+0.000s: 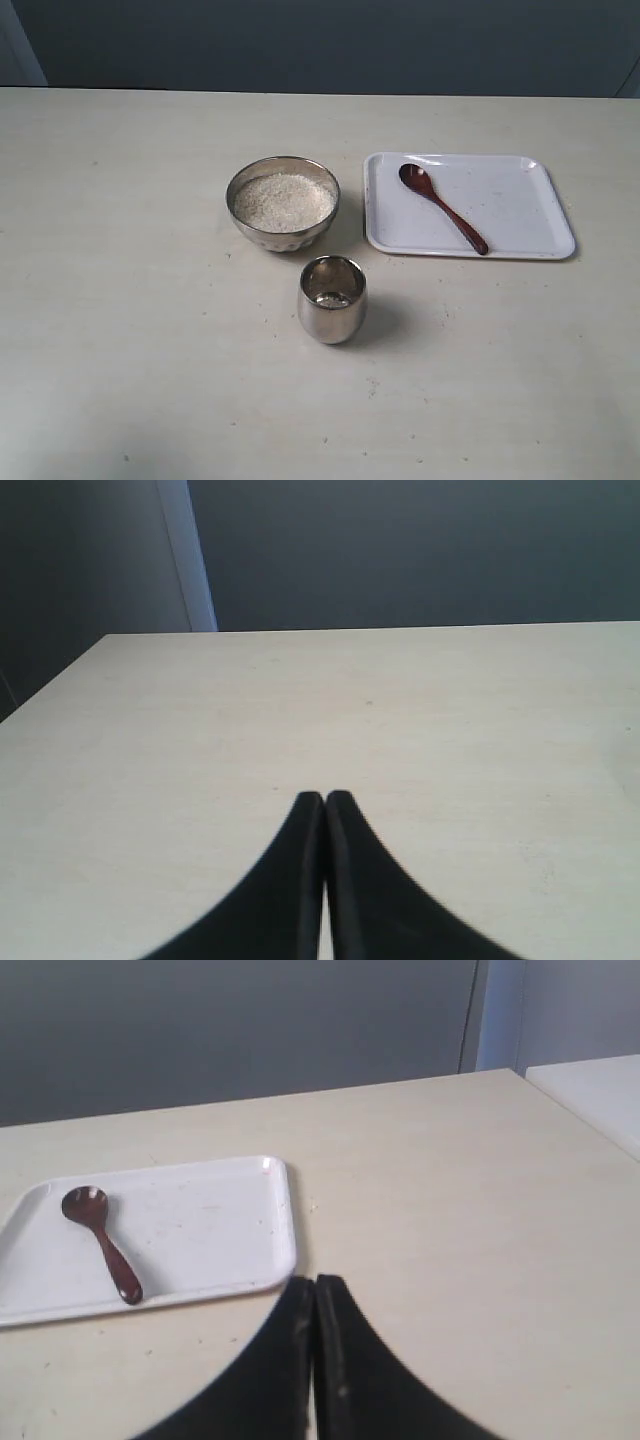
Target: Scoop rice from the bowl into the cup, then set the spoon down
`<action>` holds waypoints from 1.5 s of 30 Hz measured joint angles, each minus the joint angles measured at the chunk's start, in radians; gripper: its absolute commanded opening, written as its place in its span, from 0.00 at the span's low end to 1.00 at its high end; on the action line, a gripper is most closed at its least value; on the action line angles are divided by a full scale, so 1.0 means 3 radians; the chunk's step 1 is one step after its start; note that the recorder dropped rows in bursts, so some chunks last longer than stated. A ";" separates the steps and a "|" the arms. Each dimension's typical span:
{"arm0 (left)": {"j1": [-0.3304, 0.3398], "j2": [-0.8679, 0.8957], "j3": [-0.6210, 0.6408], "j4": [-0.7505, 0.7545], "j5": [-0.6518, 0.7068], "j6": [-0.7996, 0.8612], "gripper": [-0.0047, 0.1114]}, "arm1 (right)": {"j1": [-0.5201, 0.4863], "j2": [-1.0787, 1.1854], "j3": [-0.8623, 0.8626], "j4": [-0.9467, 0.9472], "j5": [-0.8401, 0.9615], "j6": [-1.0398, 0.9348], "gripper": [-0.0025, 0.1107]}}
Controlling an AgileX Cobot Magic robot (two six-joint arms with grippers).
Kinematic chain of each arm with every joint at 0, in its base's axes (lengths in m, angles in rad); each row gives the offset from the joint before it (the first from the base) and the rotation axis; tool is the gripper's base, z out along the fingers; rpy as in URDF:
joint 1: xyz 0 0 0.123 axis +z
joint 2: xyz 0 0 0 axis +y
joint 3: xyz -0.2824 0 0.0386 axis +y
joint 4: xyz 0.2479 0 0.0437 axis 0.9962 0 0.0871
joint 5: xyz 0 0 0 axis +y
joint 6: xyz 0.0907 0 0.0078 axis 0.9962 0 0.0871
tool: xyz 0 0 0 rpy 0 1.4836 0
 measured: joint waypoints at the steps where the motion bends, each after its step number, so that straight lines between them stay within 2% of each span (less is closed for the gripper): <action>1: 0.0000 0.0000 0.0000 0.0000 0.0000 0.0000 0.04 | 0.0000 0.0000 0.0000 -0.0005 0.0023 -0.0007 0.02; 11: 0.0000 0.0000 0.0000 0.0000 0.0000 0.0000 0.04 | 0.0000 0.0000 0.0000 0.0328 0.0075 0.0000 0.02; 45: 0.0000 0.0000 0.0000 0.0000 0.0000 0.0000 0.04 | 0.0000 0.0000 0.0000 0.0358 0.0075 0.0005 0.02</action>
